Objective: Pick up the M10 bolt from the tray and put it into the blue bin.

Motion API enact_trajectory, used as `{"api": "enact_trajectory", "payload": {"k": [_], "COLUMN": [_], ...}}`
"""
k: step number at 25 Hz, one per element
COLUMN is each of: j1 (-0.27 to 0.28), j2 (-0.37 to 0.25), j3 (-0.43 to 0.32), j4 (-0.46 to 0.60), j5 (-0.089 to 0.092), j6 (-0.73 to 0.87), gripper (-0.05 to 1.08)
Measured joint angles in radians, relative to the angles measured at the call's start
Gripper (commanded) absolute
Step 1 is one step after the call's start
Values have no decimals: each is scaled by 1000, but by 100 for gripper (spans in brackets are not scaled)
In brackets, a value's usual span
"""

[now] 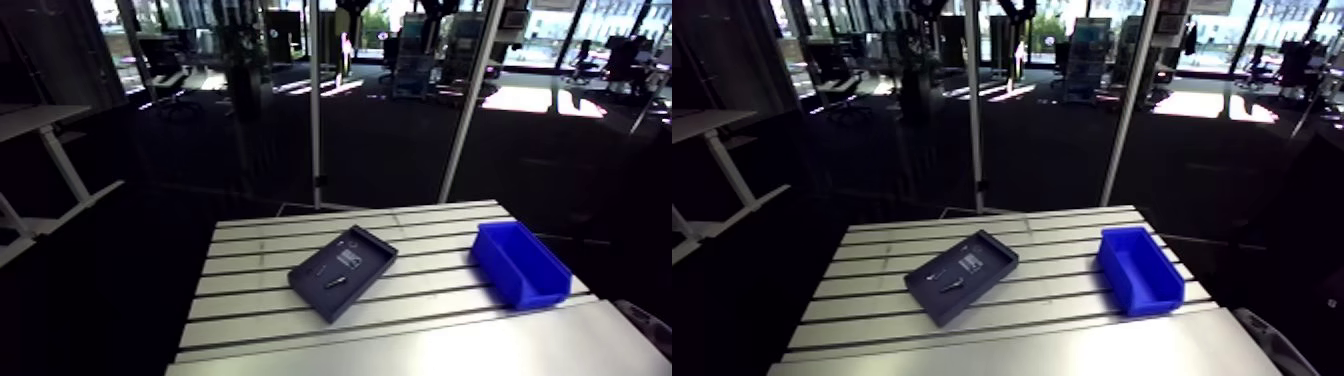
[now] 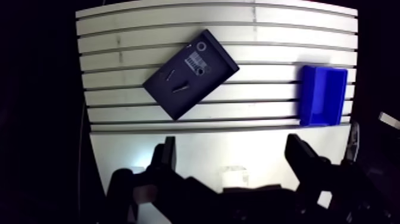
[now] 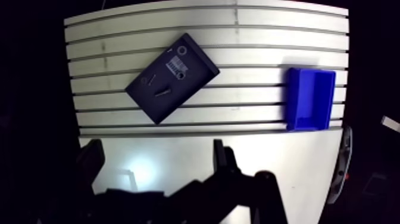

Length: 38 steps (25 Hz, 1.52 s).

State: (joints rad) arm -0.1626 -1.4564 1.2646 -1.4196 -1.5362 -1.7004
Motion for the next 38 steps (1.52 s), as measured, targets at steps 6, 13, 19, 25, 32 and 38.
{"api": "enact_trajectory", "payload": {"k": [6,13,19,25,32,38], "j1": [5,7,7,6,7,22], "j2": [5,7,5,3,-1,-3], "j3": [15,23,31,39,70,100], "j4": [-39,-54,-55,-56,-57,-60], "j5": [32,45,46,45,38,38], "j6": [4,6,19,70,242,445], "gripper": [1,1,1,1,1,1]}}
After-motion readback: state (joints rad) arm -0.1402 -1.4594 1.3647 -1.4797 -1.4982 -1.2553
